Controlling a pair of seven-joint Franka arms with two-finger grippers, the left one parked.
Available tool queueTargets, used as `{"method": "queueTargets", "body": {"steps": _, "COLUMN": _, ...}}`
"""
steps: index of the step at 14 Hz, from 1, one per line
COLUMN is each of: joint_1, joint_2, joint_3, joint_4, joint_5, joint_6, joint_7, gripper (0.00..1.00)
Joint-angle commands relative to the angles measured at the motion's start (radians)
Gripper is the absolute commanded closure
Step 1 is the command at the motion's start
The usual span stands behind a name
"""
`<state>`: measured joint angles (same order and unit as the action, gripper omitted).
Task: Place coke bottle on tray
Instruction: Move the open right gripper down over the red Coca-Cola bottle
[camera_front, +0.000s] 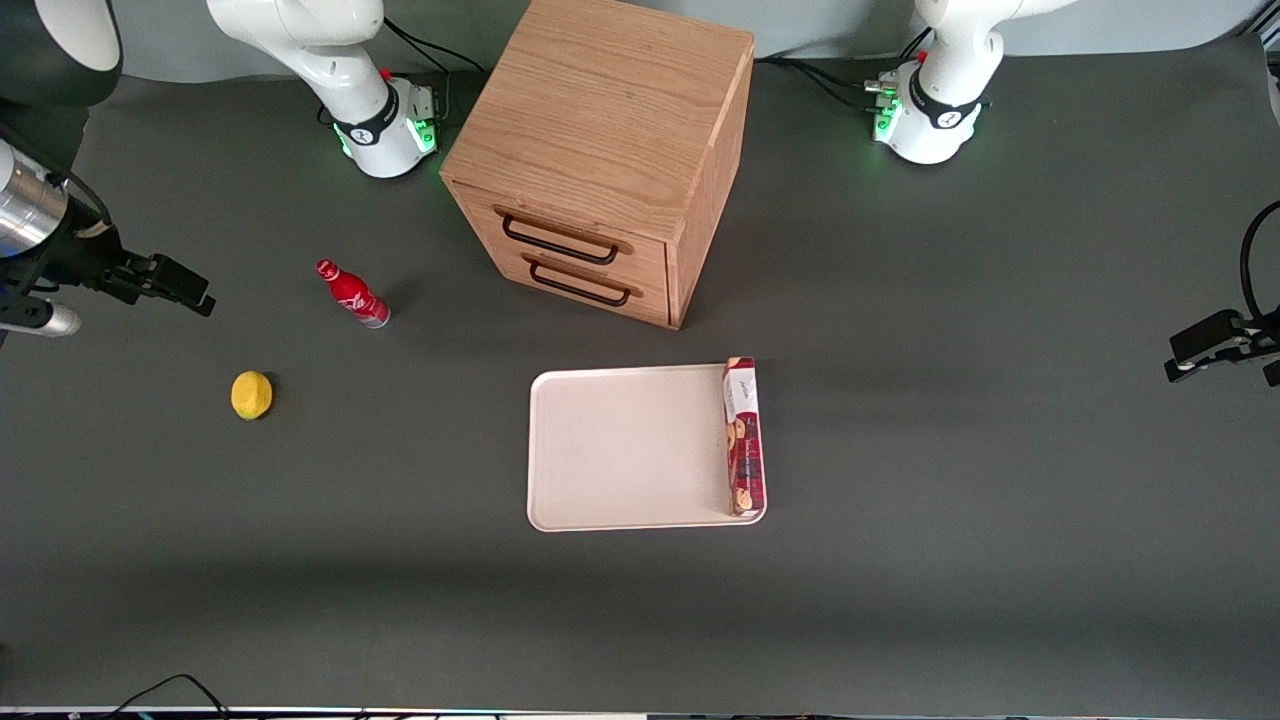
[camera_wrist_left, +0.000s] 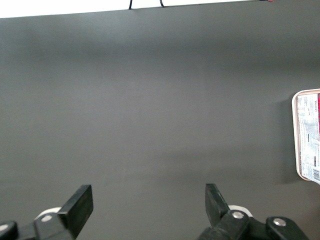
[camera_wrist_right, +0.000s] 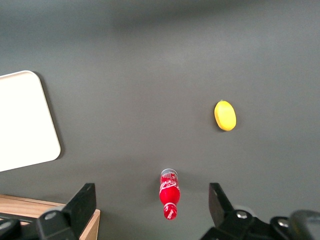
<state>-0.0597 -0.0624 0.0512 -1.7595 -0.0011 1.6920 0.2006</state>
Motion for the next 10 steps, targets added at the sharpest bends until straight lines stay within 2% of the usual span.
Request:
{"method": "queueTargets", "body": {"steps": 1, "joint_1": 0.011, "joint_2": 0.029, "joint_3": -0.011, "joint_4": 0.052, "joint_5": 0.021, "joint_6": -0.060, "joint_7": 0.023, "gripper": 0.00}}
{"method": "queueTargets", "body": {"steps": 4, "joint_1": 0.014, "joint_2": 0.020, "joint_3": 0.001, "joint_4": 0.038, "joint_5": 0.019, "joint_6": -0.130, "joint_7": 0.000, "gripper": 0.00}}
{"method": "queueTargets", "body": {"steps": 6, "joint_1": 0.034, "joint_2": -0.029, "joint_3": 0.016, "joint_4": -0.068, "joint_5": 0.023, "joint_6": -0.147, "joint_7": 0.016, "gripper": 0.00}}
{"method": "queueTargets", "body": {"steps": 10, "joint_1": 0.034, "joint_2": -0.166, "joint_3": 0.077, "joint_4": -0.455, "joint_5": 0.033, "joint_6": 0.076, "joint_7": 0.064, "gripper": 0.00}}
